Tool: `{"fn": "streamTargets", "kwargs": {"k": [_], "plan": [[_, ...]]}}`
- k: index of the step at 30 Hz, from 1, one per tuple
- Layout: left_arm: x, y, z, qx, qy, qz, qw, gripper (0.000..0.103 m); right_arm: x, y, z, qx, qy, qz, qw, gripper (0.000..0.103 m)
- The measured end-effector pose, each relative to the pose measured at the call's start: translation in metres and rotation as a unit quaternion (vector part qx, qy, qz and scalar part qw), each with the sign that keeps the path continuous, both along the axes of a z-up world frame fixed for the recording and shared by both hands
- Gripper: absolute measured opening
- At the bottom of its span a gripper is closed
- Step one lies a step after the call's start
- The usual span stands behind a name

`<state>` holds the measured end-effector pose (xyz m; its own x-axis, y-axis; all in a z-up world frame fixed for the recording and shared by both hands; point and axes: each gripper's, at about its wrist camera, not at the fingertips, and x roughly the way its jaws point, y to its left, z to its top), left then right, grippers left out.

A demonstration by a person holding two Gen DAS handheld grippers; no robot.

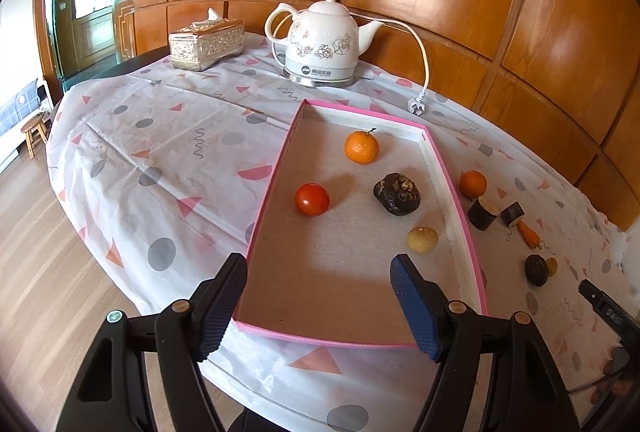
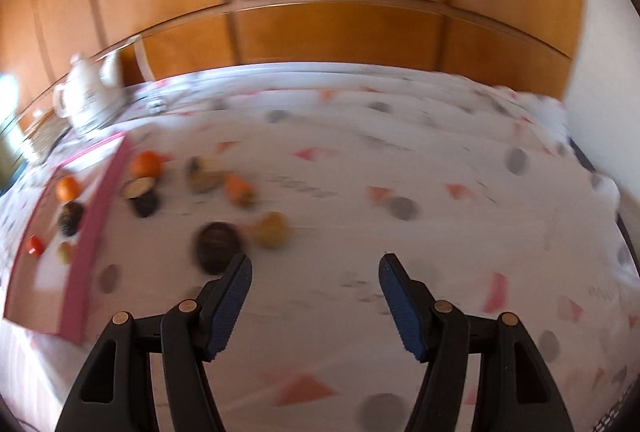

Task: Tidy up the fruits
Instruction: 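Withdraw the open right gripper from the tray, then move the left gripper to the second orange and close on it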

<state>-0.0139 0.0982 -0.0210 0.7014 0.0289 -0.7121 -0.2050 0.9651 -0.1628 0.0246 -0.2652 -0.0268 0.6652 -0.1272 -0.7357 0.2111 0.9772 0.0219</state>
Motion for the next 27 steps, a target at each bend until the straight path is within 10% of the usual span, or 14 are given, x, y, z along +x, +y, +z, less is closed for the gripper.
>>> {"fn": "streamTargets", "kwargs": {"k": [16, 27], "plan": [[0.011, -0.036, 0.009, 0.029, -0.003, -0.077, 0.9967, 0.074, -0.043, -0.1, -0.023, -0.025, 0.009, -0.162, 0.986, 0.067], [0.052, -0.097, 0.034, 0.054, 0.004, -0.214, 0.9754, 0.071, -0.045, -0.104, -0.03, -0.025, -0.002, -0.16, 0.987, 0.067]]}}
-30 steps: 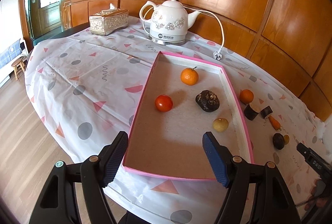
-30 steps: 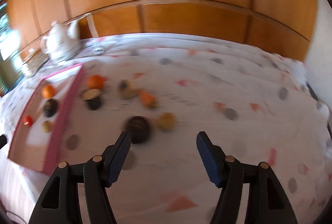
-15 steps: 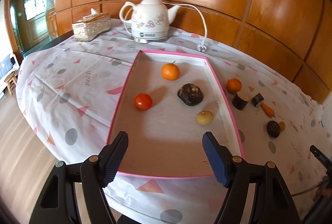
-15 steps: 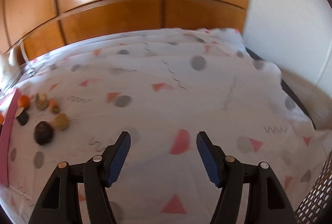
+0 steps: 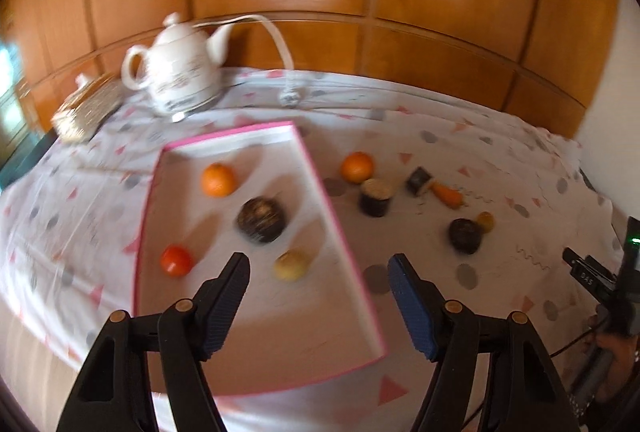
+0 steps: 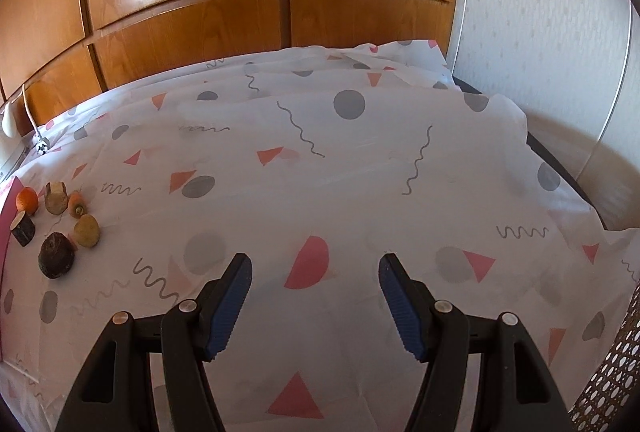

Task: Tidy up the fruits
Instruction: 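Move the left gripper to the second orange and close on it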

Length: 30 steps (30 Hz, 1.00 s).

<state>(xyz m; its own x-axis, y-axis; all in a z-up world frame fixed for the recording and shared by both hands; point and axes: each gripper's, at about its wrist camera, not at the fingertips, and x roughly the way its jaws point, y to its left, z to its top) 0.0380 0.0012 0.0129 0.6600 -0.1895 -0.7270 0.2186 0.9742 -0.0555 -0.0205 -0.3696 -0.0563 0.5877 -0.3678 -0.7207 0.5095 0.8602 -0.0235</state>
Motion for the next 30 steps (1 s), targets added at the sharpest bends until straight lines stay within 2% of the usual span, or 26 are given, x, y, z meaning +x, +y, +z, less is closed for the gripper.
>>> {"fn": "streamTargets", "kwargs": {"k": [4, 10, 15, 19, 25, 29, 30], "plan": [[0.025, -0.018, 0.004, -0.021, 0.023, -0.032, 0.999, 0.07, -0.002, -0.003, -0.004, 0.001, 0.0, -0.002, 1.0, 0.067], [0.066, -0.038, -0.003, -0.043, 0.065, -0.034, 0.9964, 0.068, -0.003, -0.006, -0.01, 0.007, 0.003, -0.005, 1.0, 0.067], [0.094, -0.054, -0.012, -0.043, 0.085, -0.055, 0.994, 0.039, -0.003, -0.008, -0.015, 0.013, 0.003, -0.004, 1.0, 0.067], [0.115, -0.062, -0.021, -0.039, 0.098, -0.054, 0.9929, 0.04, -0.002, -0.007, -0.014, 0.014, 0.003, -0.001, 1.0, 0.068], [0.145, -0.069, -0.035, -0.016, 0.113, -0.036, 0.9929, 0.047, -0.002, -0.007, -0.014, 0.016, 0.003, 0.002, 1.0, 0.068], [0.161, -0.074, -0.042, -0.006, 0.114, -0.026, 0.9931, 0.063, -0.001, -0.007, -0.015, 0.018, 0.003, 0.004, 1.0, 0.068], [0.165, -0.074, -0.044, -0.002, 0.116, -0.021, 0.993, 0.063, -0.001, -0.007, -0.015, 0.018, 0.004, 0.005, 1.0, 0.068]]}}
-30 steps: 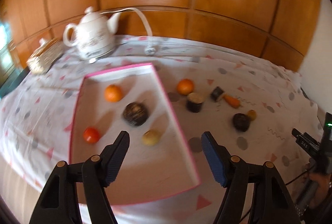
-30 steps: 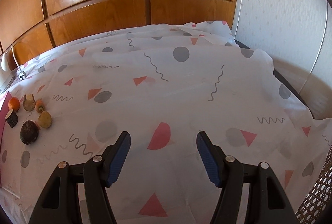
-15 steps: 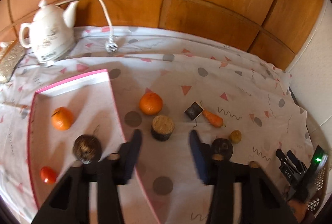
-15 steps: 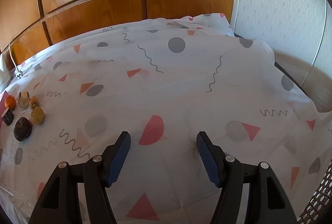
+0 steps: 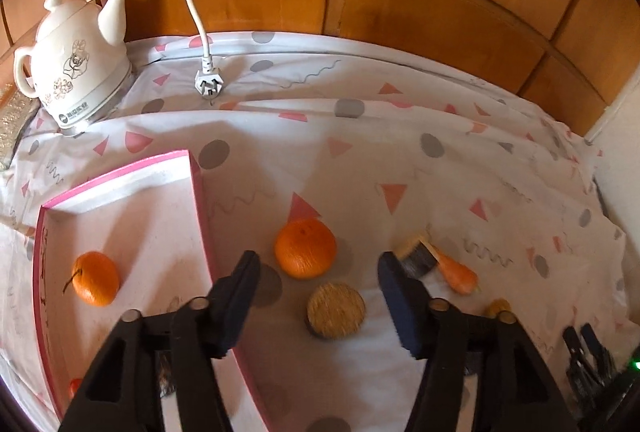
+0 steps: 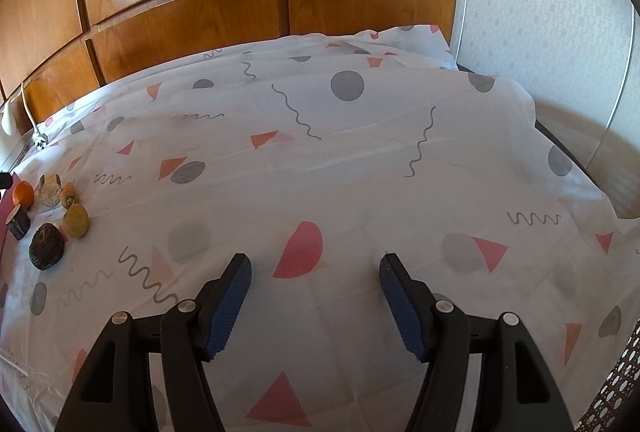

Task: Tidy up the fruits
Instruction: 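Move the left gripper to the second orange and close on it, then carry the orange over the pink tray with the left gripper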

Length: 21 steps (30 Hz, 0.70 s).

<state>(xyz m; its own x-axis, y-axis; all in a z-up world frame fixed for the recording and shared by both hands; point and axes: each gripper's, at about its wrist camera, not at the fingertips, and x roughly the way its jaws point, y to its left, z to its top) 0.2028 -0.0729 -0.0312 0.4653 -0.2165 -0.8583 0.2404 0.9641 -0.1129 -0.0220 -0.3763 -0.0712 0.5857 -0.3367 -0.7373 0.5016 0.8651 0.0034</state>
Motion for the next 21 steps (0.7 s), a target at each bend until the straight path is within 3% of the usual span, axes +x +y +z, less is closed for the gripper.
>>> {"fn": "streamTargets", "kwargs": {"k": [5, 8, 15, 21], "plan": [[0.013, -0.006, -0.016, 0.035, 0.008, 0.002, 0.9994, 0.062, 0.0, 0.001, 0.001, 0.001, 0.001, 0.001, 1.0, 0.068], [0.015, -0.007, -0.025, 0.03, 0.02, -0.003, 0.9993, 0.04, 0.0, 0.001, 0.0, -0.001, 0.003, 0.004, 1.0, 0.068], [-0.001, -0.005, -0.014, 0.006, -0.012, -0.01, 0.9999, 0.039, 0.001, 0.004, -0.001, -0.004, 0.004, 0.006, 1.0, 0.071], [-0.046, 0.003, 0.011, -0.025, -0.045, -0.022, 0.9984, 0.039, 0.002, 0.004, -0.001, -0.007, 0.007, 0.007, 1.0, 0.072]]}}
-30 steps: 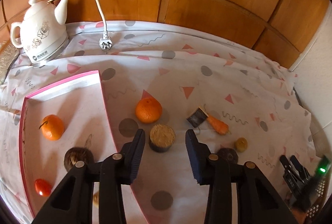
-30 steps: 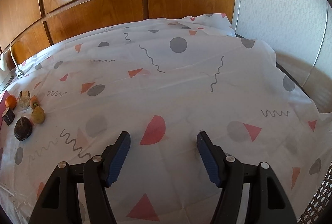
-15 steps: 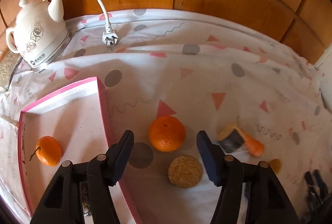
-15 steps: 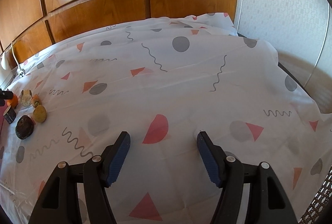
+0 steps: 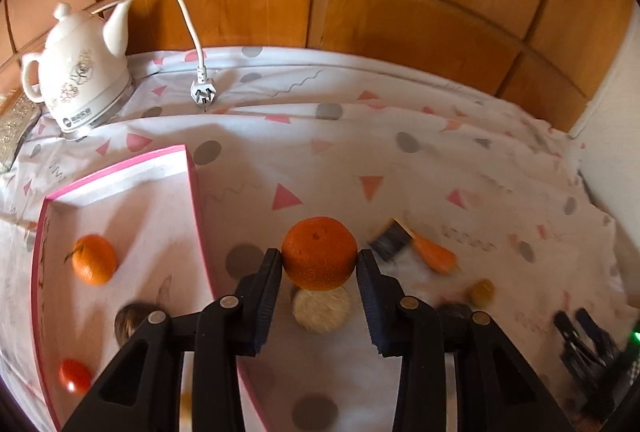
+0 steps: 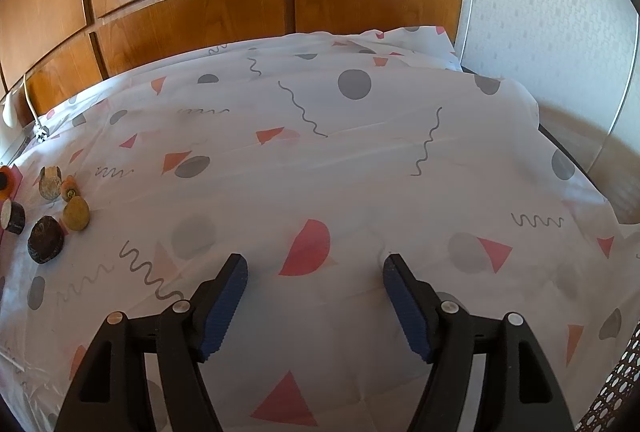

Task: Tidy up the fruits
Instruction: 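Carry the orange over the pink tray with the left gripper, then lower the orange into the tray and open the left gripper while the right gripper grasps a dark cylinder piece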

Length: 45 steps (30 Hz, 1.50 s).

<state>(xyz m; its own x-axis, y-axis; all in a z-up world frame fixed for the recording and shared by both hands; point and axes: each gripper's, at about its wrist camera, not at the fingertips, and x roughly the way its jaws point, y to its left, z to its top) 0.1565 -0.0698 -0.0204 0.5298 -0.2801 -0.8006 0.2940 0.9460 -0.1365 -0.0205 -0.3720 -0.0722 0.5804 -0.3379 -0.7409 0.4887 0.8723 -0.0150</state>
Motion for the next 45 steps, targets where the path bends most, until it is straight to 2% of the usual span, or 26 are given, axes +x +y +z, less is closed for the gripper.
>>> {"fn": "streamTargets", "kwargs": {"k": [9, 14, 21, 26, 29, 36, 41, 45], "plan": [[-0.069, 0.033, 0.007, -0.016, -0.02, 0.011, 0.9996, 0.039, 0.001, 0.001, 0.0, -0.005, 0.005, 0.0, 1.0, 0.074], [-0.098, 0.067, 0.011, -0.024, -0.033, 0.054, 0.9977, 0.039, 0.002, 0.001, 0.0, -0.004, 0.005, -0.002, 1.0, 0.074], [-0.119, 0.123, 0.003, -0.042, -0.02, 0.141, 0.989, 0.039, 0.003, 0.002, 0.0, -0.009, 0.009, -0.002, 1.0, 0.074], [-0.123, 0.142, -0.008, -0.038, -0.012, 0.162, 0.986, 0.039, 0.01, 0.005, 0.004, -0.014, 0.02, 0.009, 1.0, 0.074], [-0.123, 0.15, -0.014, -0.037, -0.01, 0.181, 0.9827, 0.039, 0.018, 0.014, 0.009, -0.014, 0.019, 0.035, 0.999, 0.074], [-0.122, 0.157, -0.019, -0.046, -0.01, 0.192, 0.9802, 0.039, 0.037, 0.048, 0.023, 0.005, 0.014, 0.109, 0.994, 0.074], [-0.121, 0.161, -0.023, -0.05, -0.006, 0.198, 0.979, 0.039, 0.054, 0.093, 0.037, 0.027, 0.007, 0.206, 0.978, 0.074], [-0.122, 0.163, -0.025, -0.052, -0.004, 0.2, 0.9783, 0.039, 0.07, 0.137, 0.046, 0.043, 0.003, 0.295, 0.955, 0.074]]}}
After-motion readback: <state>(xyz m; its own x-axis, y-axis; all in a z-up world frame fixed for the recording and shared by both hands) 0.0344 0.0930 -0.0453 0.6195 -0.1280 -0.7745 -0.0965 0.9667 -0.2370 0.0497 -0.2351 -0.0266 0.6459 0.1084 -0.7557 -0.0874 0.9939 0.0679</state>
